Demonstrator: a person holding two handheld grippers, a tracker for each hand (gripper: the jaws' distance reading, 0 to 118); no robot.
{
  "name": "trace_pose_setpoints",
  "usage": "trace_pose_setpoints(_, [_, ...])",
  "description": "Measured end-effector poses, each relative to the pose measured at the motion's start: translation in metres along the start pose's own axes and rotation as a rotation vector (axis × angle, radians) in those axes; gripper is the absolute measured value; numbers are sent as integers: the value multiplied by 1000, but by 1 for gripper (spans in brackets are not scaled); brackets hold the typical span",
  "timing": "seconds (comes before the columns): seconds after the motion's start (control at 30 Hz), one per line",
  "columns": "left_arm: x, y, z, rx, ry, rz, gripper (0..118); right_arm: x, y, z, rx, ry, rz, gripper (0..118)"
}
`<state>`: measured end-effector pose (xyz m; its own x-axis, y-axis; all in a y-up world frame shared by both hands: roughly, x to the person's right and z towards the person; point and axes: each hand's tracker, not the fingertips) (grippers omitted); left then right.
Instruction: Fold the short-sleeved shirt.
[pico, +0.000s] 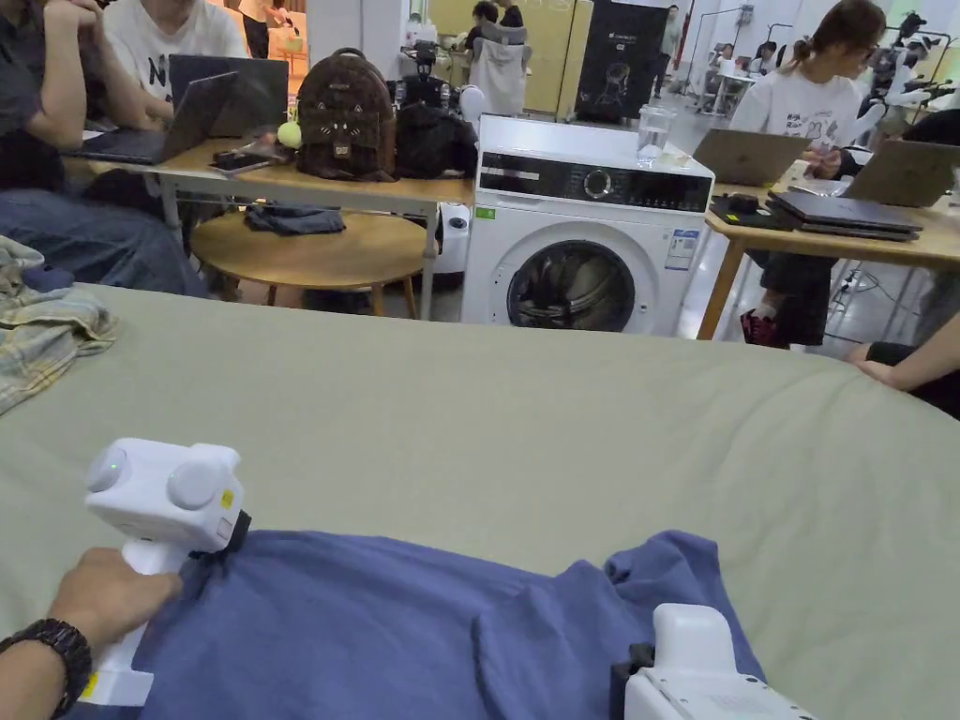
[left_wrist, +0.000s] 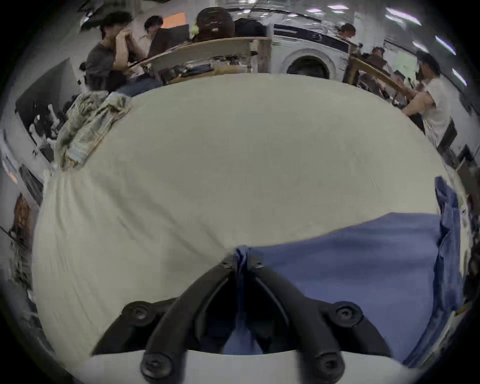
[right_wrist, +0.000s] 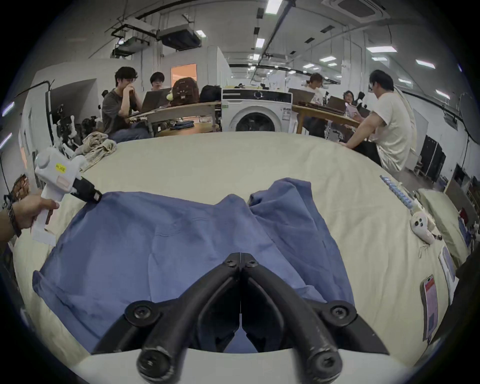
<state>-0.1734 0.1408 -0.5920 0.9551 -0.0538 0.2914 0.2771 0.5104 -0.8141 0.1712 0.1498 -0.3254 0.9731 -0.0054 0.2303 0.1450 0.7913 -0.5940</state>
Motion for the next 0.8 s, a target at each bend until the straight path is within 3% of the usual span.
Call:
trace_pose_setpoints(0.27, [-21,-18,67,171,-33,50,0,76,48,-10,-75,-49,-63,0])
trace_pose_setpoints(0.33, [-27,-21,80,187,-28,61,0,94,61,-28,-135,-44,-77,14])
trace_pose_setpoints(0.4, [-27,-26,91,211,-25,66,0,109,73,-50,-191,-38,-93,38])
trace_pose_setpoints(0.5, [-27,-31,102,229,-31,63,0,122,87,-85,-270,-28,-96,54])
trace_pose_setpoints(0.6, [-23,-35,106,237,-32,63,0,129,89,-126,-386,15,-128,54])
trace_pose_setpoints(0.73, [-23,-39,102,218,-25,53,0,125,66,-152,-530,-10,-115,54])
trace_pose_setpoints(0.8, [-25,-41,100,213,-24,58,0,121,70,-144,-469,-13,-111,50])
